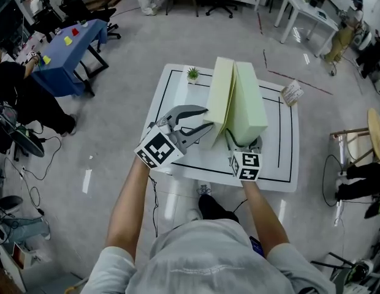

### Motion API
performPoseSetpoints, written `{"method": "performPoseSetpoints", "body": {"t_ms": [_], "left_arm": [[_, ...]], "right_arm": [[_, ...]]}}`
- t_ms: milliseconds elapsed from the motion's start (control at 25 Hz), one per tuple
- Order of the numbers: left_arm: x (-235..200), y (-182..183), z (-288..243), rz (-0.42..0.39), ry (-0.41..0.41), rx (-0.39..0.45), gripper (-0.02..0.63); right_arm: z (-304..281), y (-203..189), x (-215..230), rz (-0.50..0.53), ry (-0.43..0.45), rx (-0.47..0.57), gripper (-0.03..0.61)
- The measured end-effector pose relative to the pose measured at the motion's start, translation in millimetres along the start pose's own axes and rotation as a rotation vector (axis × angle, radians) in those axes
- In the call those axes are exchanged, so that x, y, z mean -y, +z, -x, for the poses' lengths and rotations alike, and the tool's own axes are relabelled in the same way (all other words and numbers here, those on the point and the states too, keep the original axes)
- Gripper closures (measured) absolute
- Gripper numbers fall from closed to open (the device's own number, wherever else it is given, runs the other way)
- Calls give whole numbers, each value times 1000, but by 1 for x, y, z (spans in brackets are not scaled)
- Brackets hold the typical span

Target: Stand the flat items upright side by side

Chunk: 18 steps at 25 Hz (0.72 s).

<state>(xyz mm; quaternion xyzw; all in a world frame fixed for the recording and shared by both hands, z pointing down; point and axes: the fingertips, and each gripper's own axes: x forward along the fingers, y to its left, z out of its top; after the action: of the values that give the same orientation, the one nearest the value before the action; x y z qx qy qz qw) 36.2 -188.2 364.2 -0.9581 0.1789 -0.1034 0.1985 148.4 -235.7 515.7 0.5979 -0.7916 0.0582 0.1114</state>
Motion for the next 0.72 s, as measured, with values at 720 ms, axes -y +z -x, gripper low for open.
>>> {"method": "performPoseSetpoints", "body": {"t_ms": [720], "left_arm": [[2, 3, -4, 16, 10, 18, 479]], "right_arm": [[1, -12, -46, 288, 494, -217, 149]]}}
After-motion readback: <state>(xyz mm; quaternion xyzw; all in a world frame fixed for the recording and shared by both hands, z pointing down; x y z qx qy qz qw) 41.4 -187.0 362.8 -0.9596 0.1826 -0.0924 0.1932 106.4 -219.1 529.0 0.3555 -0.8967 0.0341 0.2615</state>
